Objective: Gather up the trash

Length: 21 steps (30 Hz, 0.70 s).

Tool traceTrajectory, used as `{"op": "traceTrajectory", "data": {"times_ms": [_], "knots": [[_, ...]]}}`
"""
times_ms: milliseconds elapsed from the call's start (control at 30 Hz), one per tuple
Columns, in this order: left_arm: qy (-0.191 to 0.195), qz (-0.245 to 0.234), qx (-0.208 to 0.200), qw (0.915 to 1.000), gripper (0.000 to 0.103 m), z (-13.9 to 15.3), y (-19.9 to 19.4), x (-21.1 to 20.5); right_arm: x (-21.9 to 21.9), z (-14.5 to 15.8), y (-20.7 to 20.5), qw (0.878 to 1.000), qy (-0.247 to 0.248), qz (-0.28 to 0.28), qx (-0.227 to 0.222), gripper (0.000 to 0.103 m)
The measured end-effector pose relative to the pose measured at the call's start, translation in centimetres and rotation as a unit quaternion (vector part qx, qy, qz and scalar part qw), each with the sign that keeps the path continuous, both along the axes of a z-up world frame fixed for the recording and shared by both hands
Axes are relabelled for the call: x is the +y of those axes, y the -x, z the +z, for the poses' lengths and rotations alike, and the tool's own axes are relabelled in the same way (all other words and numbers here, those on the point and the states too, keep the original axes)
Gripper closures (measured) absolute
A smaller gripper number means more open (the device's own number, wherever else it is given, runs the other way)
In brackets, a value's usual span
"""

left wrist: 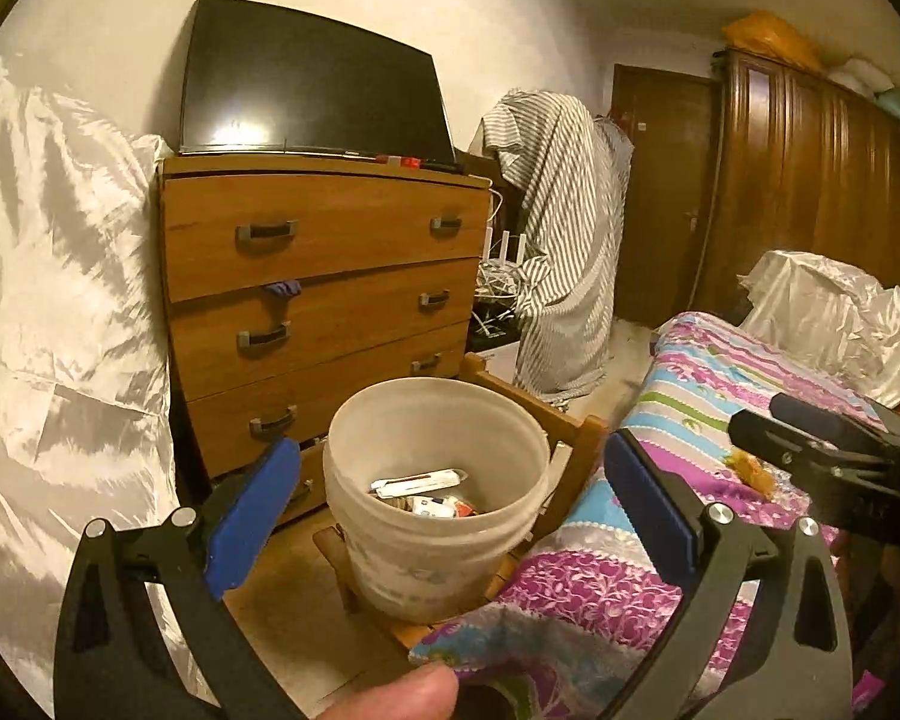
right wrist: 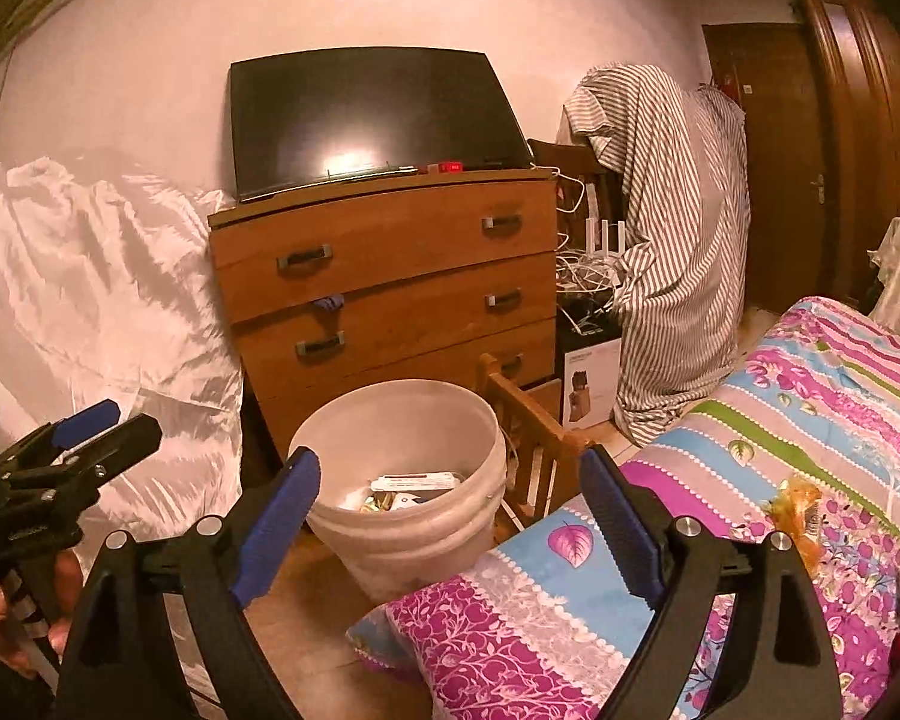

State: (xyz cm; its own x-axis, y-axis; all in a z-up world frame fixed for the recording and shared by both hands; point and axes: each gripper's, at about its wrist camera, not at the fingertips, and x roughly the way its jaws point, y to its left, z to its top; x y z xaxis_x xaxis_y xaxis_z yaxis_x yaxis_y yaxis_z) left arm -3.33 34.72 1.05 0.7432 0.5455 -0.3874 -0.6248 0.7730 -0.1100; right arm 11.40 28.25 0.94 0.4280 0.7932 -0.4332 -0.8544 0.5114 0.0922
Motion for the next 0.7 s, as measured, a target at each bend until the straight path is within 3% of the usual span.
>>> {"op": "traceTrajectory", "data": {"times_ms": [700], "knots": [[-0.017,-0.003,0.016,0.9997,0.006,0.5,-1.0,-1.5,1.0,1.1,0.0,1.000,0.002,0.012,0.004,0.015]]}}
